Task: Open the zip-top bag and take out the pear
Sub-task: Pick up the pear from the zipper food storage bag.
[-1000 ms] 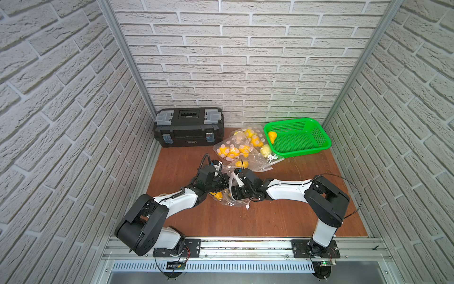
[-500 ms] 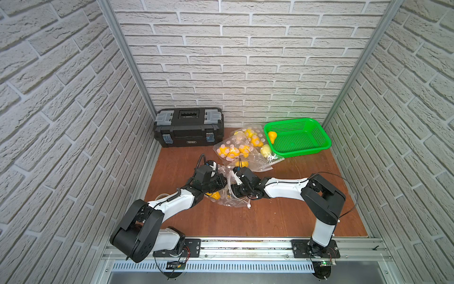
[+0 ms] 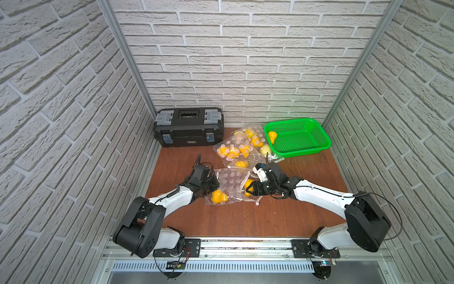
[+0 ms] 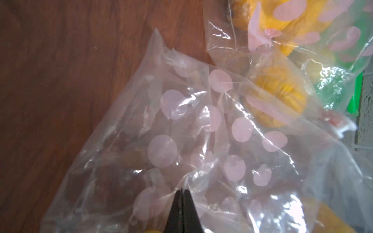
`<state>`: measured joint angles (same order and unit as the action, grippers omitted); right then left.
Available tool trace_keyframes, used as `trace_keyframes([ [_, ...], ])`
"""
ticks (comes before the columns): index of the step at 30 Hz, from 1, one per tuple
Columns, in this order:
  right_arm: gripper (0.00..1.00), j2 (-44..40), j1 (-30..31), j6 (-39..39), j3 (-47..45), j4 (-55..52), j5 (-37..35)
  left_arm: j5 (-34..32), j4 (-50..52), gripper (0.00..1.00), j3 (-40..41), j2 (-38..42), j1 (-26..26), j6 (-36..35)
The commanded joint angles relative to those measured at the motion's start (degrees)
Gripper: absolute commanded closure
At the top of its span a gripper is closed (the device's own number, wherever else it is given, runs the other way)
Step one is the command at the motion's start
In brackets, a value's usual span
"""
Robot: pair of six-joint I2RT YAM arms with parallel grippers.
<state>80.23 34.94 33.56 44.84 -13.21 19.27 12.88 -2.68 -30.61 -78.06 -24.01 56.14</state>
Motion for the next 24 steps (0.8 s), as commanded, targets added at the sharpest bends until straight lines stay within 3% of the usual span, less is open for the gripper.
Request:
trace_keyframes([
  [1,0.69,-5.33,-2.88,-1.4,-1.26,-4.12,1.72,-2.16,1.86,1.0,-0.9,-0.77,0.43,-0.68],
  [7,0.67,-8.03,-8.99,0.37,-2.94,4.44,17.85,-2.14,2.52,1.0,-1.5,-1.55,0.22,-1.15],
  [12,0.66,-6.87,-10.42,2.34,-3.05,10.58,26.99,-2.21,3.19,1.0,-2.64,-2.65,0.07,-1.48],
  [17,0.66,-1.22,-10.19,-2.77,1.05,-2.06,18.92,-1.8,3.61,1.0,-4.22,-3.81,-0.59,-2.12],
  [21,0.68,1.18,-8.18,-1.47,3.57,-2.11,19.06,-1.43,5.76,1.0,-6.62,-4.93,-1.9,-3.3],
  [24,0.68,1.13,-6.93,-3.77,6.72,-8.71,18.02,-2.81,7.83,1.0,-8.04,-5.07,-2.59,-3.58],
])
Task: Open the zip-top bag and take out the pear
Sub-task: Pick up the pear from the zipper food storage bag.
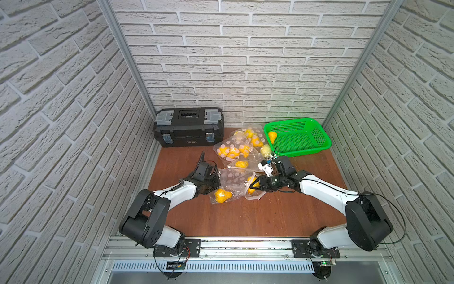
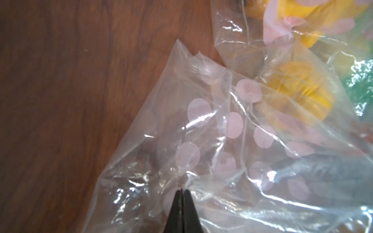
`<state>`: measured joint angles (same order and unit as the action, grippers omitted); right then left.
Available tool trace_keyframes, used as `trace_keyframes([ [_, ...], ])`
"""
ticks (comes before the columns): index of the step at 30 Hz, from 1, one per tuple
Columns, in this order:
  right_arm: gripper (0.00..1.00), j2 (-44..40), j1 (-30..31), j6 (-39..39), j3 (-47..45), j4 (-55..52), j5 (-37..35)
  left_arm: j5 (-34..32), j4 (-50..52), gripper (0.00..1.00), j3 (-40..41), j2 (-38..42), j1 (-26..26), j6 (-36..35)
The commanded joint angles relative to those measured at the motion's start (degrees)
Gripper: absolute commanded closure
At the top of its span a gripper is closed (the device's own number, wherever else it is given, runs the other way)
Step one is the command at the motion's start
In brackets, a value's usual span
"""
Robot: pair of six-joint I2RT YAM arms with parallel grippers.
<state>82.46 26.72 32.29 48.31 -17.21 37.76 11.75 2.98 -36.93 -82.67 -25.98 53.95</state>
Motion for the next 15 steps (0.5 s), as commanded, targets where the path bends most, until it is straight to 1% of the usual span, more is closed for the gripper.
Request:
trace_keyframes([
  [1,0.69,-1.43,1.32,-3.41,3.77,-7.26,0.04,-1.88,2.62,1.0,-2.06,-0.49,-0.66,-1.43],
  [4,0.7,-5.12,1.32,-4.73,3.28,-13.32,-0.99,-3.14,4.99,1.0,-3.27,-0.95,-0.65,-2.06],
  [6,0.7,-8.01,1.32,-5.31,3.7,-18.68,-3.44,-3.92,7.07,1.0,-4.16,-1.05,-0.63,-2.78],
  [9,0.71,-11.74,0.11,-4.9,4.07,-24.01,-6.53,-4.76,9.07,1.0,-4.64,-0.54,-0.2,-3.62],
  [12,0.73,-15.4,-3.69,-4.35,4.71,-27.67,-10.16,-5.89,10.83,1.0,-4.49,0.31,0.14,-4.58],
  [15,0.75,-18.89,-8.73,-4.3,6.35,-28.11,-13.01,-5.96,11.37,1.0,-4.1,1.0,0.43,-4.91],
])
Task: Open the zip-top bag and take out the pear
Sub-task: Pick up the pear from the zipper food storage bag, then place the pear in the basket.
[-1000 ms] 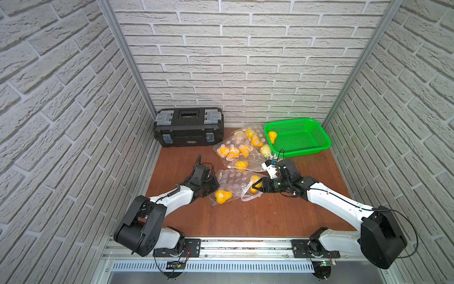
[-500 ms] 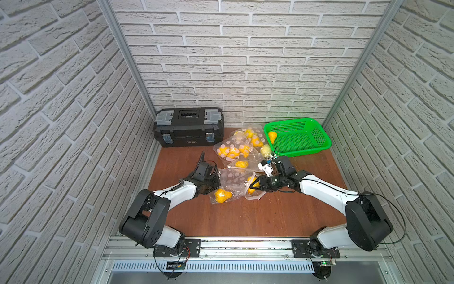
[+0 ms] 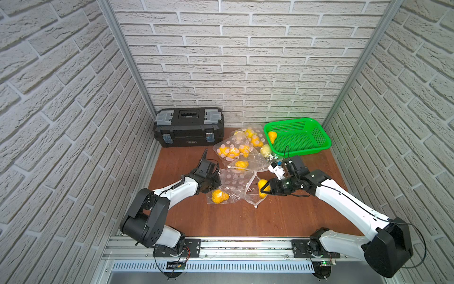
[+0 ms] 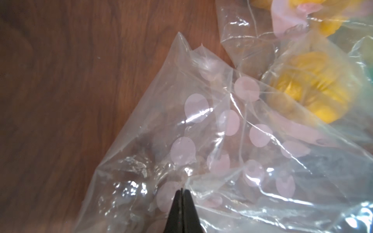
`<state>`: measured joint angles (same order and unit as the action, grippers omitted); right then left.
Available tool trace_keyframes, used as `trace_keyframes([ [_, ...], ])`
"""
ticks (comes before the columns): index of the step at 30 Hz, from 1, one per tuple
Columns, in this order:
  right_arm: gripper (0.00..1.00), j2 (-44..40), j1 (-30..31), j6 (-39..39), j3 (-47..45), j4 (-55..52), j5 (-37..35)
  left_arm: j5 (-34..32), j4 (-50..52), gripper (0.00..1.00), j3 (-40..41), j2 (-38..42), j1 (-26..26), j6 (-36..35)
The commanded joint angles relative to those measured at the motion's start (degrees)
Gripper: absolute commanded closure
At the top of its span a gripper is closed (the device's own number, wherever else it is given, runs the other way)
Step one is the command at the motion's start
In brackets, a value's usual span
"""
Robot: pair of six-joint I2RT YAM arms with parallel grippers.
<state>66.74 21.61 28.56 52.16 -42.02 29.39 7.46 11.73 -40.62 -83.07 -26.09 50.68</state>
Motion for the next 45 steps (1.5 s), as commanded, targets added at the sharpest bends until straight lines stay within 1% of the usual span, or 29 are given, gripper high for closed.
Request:
trace_keyframes([
  [1,0.75,-3.91,-5.21,-0.61,3.1,-2.89,-5.41,-1.67,2.68,1.0,-0.39,1.37,0.54,-1.8],
  [3,0.74,-4.0,-9.07,-1.83,5.06,-1.85,-6.49,-1.41,2.72,1.0,-0.34,1.4,0.59,-2.07],
  [5,0.74,-1.77,-12.73,-2.89,7.64,-0.33,-7.01,-1.05,2.12,1.0,0.01,1.64,0.54,-2.01],
  [7,0.75,2.25,-15.76,-3.71,10.83,1.21,-8.23,-0.87,1.87,1.0,0.17,2.05,0.59,-1.82],
  [11,0.75,13.79,-19.24,-6.05,20.36,4.19,-13.41,-0.68,2.24,0.99,-0.45,3.28,0.55,-1.91],
  [14,0.75,24.03,-20.66,-8.12,29.25,4.03,-15.82,-0.7,3.98,0.92,-1.78,3.83,0.6,-2.71],
  [17,0.74,35.69,-21.68,-10.17,41.37,1.08,-15.99,-0.48,5.44,0.86,-2.83,4.4,0.57,-3.37],
  [20,0.74,46.0,-22.62,-10.81,52.2,-1.18,-17.16,-0.44,6.45,0.77,-3.37,5.34,0.61,-3.52],
  [23,0.74,56.75,-23.44,-10.43,61.32,-1.35,-16.58,-0.58,7.66,0.69,-4.01,6.07,0.62,-3.61],
  [25,0.72,62.41,-23.98,-10.56,67.03,-2.07,-16.79,-0.89,8.45,0.64,-4.47,6.57,0.67,-3.65],
  [26,0.72,65.17,-24.23,-10.39,70.54,-2.62,-17.14,-1.06,8.85,0.63,-4.71,6.76,0.6,-3.71],
  [29,0.71,71.27,-25.03,-9.61,76.61,-1.73,-16.88,-1.52,10.07,0.6,-5.13,7.22,0.76,-3.92],
  [32,0.67,74.41,-25.61,-8.55,78.09,1.52,-17.02,-2.14,11.14,0.59,-5.32,7.39,0.69,-4.14],
  [34,0.62,75.81,-25.91,-8.47,78.58,2.96,-16.32,-2.42,11.72,0.58,-5.33,7.46,0.85,-4.26],
  [36,0.48,76.94,-26.02,-8.76,79.83,3.0,-15.95,-2.65,12.11,0.57,-5.3,7.56,0.93,-4.27],
  [39,0.34,76.19,-25.92,-9.52,79.85,2.71,-17.17,-2.98,12.82,0.55,-5.43,8.0,0.95,-4.24],
  [42,0.29,73.65,-25.95,-10.9,79.52,1.4,-18.48,-3.85,14.04,0.52,-5.53,9.15,1.05,-4.44],
  [45,0.26,69.17,-25.91,-12.15,76.79,0.59,-19.15,-4.63,15.45,0.5,-5.47,10.97,1.41,-4.79],
])
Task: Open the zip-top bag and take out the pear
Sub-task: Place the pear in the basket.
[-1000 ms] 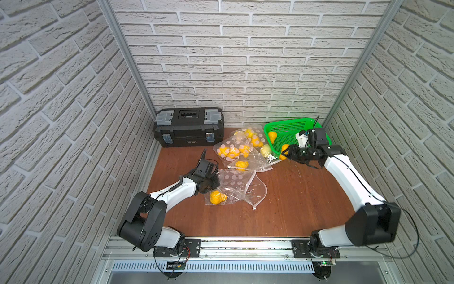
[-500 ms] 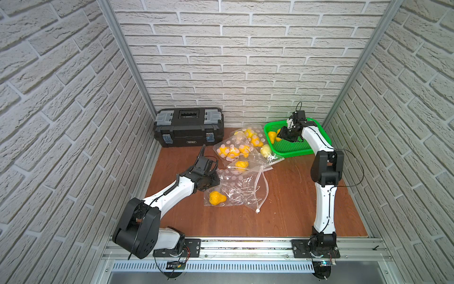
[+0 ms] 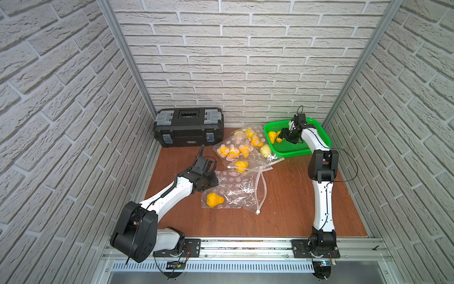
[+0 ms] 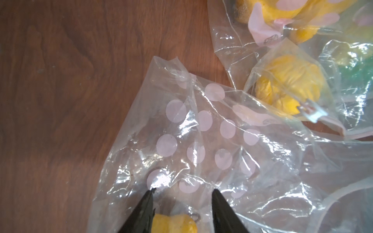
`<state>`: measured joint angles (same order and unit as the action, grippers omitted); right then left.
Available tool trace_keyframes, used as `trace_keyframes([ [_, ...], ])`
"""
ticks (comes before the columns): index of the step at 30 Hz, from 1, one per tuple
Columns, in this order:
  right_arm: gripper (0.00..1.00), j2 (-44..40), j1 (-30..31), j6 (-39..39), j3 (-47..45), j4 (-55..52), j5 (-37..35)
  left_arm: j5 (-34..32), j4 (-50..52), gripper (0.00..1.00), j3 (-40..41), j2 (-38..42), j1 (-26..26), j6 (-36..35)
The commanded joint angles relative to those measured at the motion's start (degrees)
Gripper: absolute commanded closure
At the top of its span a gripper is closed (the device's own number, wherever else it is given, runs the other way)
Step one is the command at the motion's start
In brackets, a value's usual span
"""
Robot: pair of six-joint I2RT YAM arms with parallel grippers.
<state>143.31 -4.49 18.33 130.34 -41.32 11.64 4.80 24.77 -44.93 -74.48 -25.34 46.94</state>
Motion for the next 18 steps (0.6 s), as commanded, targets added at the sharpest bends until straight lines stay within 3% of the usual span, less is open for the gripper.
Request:
trace_keyframes([
  [1,0.26,-9.05,0.24,-2.21,-2.83,-0.01,-1.48,-2.16,2.83,0.49,-1.13,3.08,0.82,-1.14],
  [10,0.33,-26.92,2.85,-4.5,-18.73,-2.76,3.52,-3.44,6.91,0.45,1.49,10.05,2.01,-1.38],
  [18,0.44,-46.07,10.7,-3.52,-42.96,-1.57,7.93,-4.14,10.32,0.45,7.68,17.76,2.58,0.63],
])
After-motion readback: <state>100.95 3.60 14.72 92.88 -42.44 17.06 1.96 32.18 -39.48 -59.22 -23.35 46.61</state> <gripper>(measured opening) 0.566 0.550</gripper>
